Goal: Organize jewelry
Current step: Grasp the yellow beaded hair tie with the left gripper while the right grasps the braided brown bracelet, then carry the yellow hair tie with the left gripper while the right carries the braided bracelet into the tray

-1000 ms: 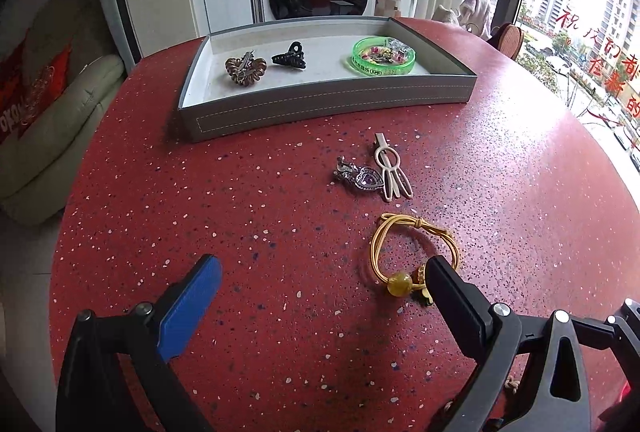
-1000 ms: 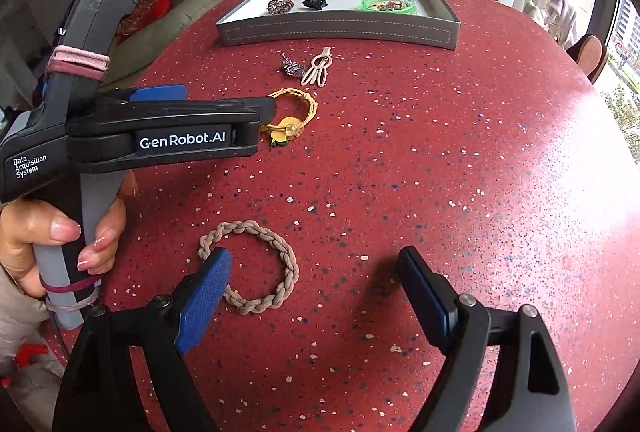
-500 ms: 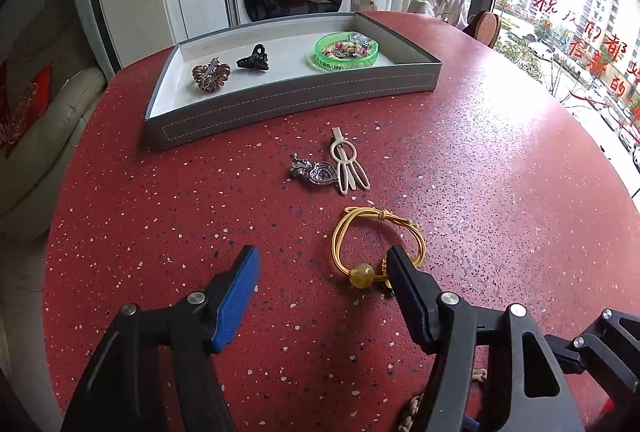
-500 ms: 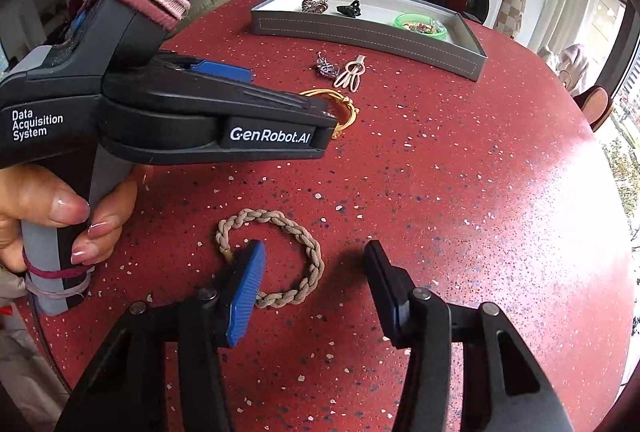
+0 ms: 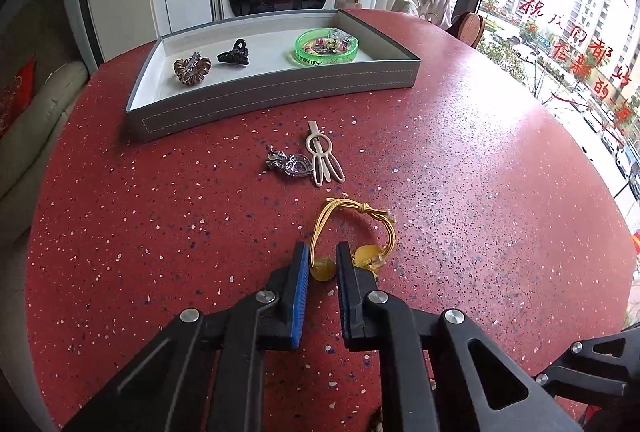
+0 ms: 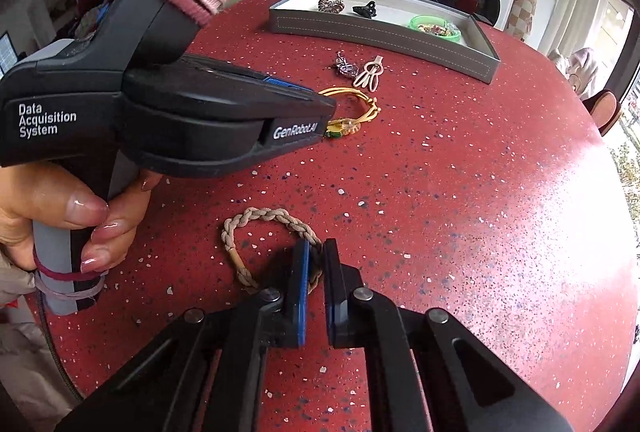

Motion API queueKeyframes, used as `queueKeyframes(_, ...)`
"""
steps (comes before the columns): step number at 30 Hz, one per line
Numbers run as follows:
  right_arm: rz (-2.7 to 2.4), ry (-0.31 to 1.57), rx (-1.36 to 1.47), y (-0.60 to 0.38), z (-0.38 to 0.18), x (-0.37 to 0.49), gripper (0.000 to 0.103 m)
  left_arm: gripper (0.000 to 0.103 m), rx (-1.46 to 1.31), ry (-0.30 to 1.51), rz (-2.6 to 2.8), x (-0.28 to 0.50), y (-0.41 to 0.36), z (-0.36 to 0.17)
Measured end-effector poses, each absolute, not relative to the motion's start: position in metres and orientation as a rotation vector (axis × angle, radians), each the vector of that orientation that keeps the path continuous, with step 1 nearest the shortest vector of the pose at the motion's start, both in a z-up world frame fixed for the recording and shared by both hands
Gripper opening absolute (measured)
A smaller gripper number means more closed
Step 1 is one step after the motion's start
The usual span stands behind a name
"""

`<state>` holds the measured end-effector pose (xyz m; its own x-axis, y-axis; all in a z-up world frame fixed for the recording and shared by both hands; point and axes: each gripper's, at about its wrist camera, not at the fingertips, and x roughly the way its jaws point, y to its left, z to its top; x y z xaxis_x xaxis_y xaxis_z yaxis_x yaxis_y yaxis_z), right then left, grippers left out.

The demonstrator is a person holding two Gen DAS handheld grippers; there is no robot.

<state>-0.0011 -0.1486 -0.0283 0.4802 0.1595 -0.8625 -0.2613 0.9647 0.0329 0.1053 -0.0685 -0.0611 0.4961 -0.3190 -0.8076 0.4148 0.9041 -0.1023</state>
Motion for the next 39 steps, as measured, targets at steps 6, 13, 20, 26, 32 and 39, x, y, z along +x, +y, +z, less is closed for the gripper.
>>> queueKeyframes(6, 0.228, 1.039, -0.04, -0.167, -0.023, 0.004, 0.007, 0.032, 0.053, 0.95, -0.434, 0.106, -0.055, -0.059)
queueKeyframes(13, 0.178, 1.012, 0.019, -0.19, -0.011, 0.013, 0.007, 0.031, 0.02, 0.923, -0.417, 0.108, -0.04, -0.049)
queueKeyframes(20, 0.145, 0.99, 0.083, -0.209, 0.0, 0.03, 0.007, 0.031, -0.005, 0.892, -0.407, 0.112, -0.029, -0.036)
queueKeyframes(26, 0.143, 0.978, 0.109, -0.215, 0.008, 0.036, 0.007, 0.031, -0.03, 0.88, -0.399, 0.122, -0.022, -0.028)
queueKeyframes(32, 0.138, 0.961, 0.133, -0.222, 0.017, 0.054, 0.007, 0.031, -0.033, 0.858, -0.388, 0.134, -0.019, -0.019)
queueKeyframes(39, 0.137, 0.929, 0.156, -0.231, 0.033, 0.083, 0.007, 0.031, -0.039, 0.824, -0.379, 0.153, -0.017, -0.004)
